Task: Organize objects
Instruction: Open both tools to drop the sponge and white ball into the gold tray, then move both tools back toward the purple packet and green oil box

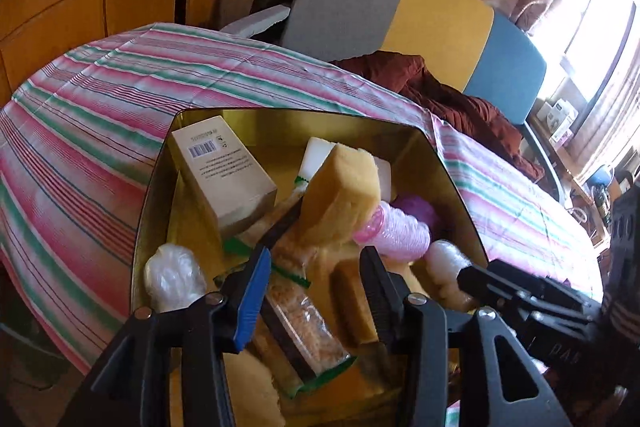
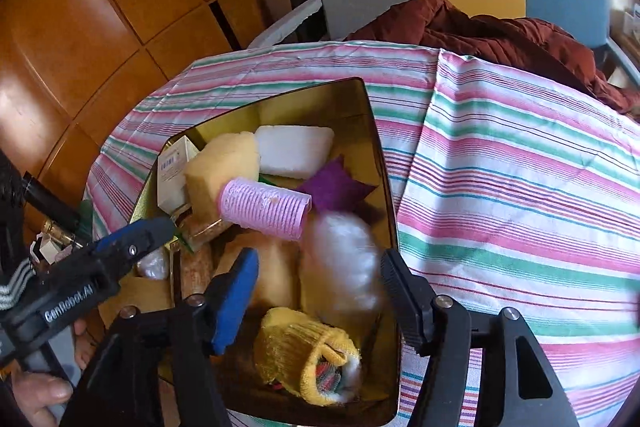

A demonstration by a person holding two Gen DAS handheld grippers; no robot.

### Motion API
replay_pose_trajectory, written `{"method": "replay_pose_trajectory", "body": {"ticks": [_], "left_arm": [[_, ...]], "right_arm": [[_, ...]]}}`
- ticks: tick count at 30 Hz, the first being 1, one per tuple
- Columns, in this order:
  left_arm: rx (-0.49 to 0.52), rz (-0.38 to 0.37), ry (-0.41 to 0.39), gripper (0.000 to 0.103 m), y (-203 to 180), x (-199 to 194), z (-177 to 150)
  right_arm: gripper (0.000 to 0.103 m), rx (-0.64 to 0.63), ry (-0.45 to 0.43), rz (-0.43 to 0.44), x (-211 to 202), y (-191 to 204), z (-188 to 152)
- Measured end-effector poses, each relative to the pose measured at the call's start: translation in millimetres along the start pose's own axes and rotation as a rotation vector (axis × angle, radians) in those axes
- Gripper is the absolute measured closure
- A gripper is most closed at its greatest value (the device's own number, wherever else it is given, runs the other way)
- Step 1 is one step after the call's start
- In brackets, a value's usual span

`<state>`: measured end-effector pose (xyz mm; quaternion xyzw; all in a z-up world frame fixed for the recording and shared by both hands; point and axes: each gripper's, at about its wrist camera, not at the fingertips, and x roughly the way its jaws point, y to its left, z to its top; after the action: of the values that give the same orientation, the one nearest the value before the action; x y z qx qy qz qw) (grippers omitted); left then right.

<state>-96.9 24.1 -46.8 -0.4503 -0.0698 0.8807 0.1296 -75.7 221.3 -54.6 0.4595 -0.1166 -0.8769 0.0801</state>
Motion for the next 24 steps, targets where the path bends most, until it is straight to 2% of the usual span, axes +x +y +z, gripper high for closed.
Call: {"method": "replay_pose_trajectory", "body": {"ticks": [10, 24], "left_arm": [[0.069, 0.071, -0.065, 0.056, -11.0, -19.6, -8.9], [0.123, 0.088, -0.118, 0.056, -23.8, -41.0, -19.4]], "right_arm": [[0.037, -0.002, -0.002, 0.0, -4.5, 1.5, -6.8], [0.026, -0.061, -0.072, -0.052, -23.5, 10.5, -15.2]]}}
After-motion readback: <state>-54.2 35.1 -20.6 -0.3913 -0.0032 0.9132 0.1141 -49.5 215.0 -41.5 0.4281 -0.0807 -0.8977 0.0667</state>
